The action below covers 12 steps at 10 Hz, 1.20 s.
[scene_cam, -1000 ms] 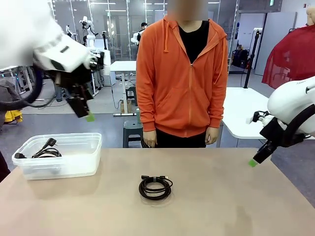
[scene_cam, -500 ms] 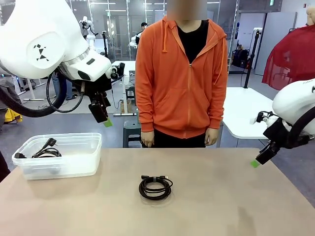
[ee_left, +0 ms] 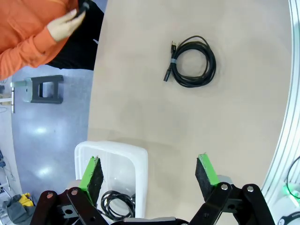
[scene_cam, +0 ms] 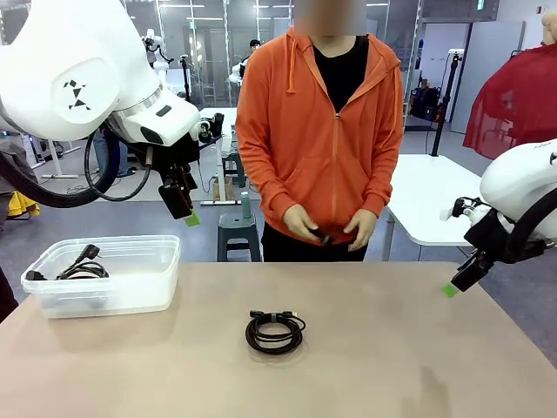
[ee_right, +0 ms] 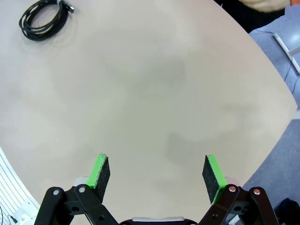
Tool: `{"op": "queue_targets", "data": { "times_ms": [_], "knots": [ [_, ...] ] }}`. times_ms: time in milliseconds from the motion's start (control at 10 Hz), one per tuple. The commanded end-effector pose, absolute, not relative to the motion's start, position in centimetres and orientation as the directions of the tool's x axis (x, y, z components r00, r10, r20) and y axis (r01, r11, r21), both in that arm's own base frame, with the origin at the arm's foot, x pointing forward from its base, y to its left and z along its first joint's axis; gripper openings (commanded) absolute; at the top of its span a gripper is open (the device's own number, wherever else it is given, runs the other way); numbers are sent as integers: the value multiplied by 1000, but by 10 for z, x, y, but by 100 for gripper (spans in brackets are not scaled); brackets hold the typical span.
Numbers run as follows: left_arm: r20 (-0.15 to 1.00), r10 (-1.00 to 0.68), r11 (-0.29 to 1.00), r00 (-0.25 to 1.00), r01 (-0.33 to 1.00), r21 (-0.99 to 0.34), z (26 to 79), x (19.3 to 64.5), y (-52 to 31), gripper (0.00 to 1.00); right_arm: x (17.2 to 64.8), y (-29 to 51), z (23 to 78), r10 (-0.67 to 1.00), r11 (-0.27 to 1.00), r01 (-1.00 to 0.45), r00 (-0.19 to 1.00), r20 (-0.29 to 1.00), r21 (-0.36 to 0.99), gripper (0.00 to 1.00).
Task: Organize and store the cables.
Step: Place the USB Extension Cable into the Organizing box.
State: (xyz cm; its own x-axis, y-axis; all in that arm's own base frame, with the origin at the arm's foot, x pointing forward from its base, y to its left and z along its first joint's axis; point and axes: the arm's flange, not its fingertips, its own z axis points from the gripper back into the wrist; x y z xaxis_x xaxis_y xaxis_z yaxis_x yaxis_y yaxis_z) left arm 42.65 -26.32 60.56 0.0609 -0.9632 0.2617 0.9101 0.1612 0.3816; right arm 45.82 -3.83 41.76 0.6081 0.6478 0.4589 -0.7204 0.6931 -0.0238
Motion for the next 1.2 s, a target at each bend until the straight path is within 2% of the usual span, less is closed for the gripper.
{"op": "queue_targets", "data": {
  "times_ms": [0,100,300,400,800,1100],
  "knots": [
    [262,-963,161,60,910,381,606,426,-263,100,462,-37,419,645,701,-713,621,446,-22,100],
    [215,-975,136,58,920,368,598,437,-273,100,462,-37,419,645,701,-713,621,446,-22,100],
    [222,-975,66,-20,927,370,585,463,-287,100,462,-37,419,645,701,-713,621,446,-22,100],
    [179,-984,67,3,933,353,573,482,-302,100,462,-37,419,645,701,-713,621,446,-22,100],
    [171,-985,24,-27,958,286,514,541,-361,100,462,-37,419,645,701,-713,621,446,-22,100],
    [134,-990,-12,-40,978,208,472,562,-401,100,462,-37,419,645,701,-713,621,446,-22,100]
  ]
}}
